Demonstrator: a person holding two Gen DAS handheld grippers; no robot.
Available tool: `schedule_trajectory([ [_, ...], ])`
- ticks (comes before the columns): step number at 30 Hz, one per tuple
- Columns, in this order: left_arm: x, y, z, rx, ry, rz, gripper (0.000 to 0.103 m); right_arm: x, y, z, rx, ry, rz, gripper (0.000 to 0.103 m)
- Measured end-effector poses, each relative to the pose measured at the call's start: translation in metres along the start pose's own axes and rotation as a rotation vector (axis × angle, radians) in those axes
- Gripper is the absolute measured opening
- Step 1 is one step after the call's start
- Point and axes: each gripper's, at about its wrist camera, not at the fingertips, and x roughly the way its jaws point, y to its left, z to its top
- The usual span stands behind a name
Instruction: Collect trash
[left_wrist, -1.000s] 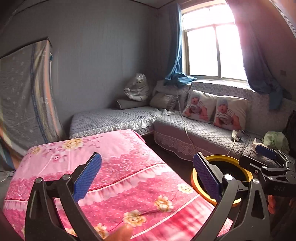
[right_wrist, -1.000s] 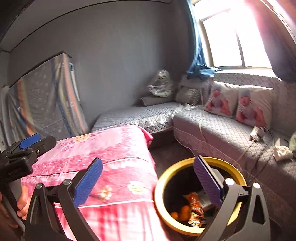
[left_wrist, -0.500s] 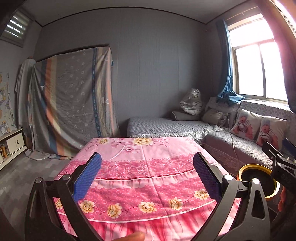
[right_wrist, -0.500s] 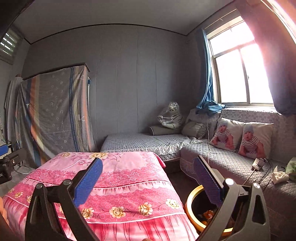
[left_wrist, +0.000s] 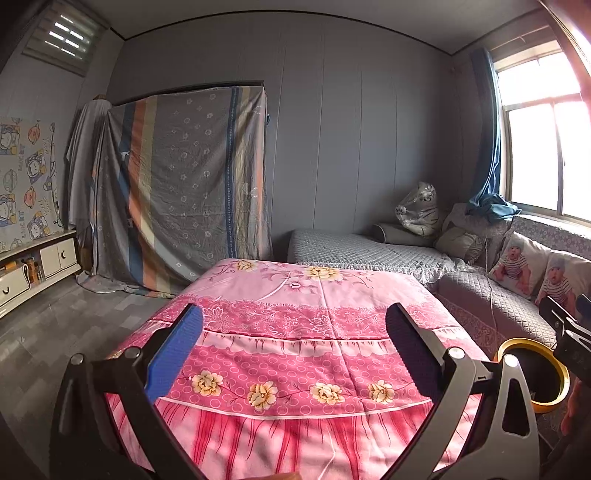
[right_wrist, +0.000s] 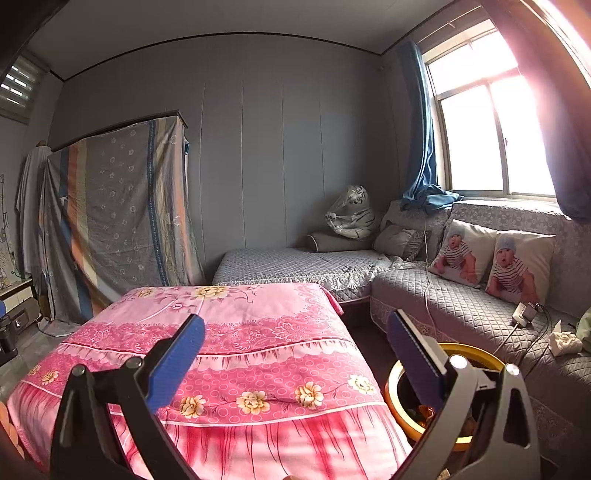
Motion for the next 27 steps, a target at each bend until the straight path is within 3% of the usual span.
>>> schedule_trajectory([
  [27, 0.004, -0.012, -0.002, -0.015, 0.027, -0.034, 0.095, 0.01, -0.001, -0.007, 0.023, 0.046, 0.002, 0.095],
])
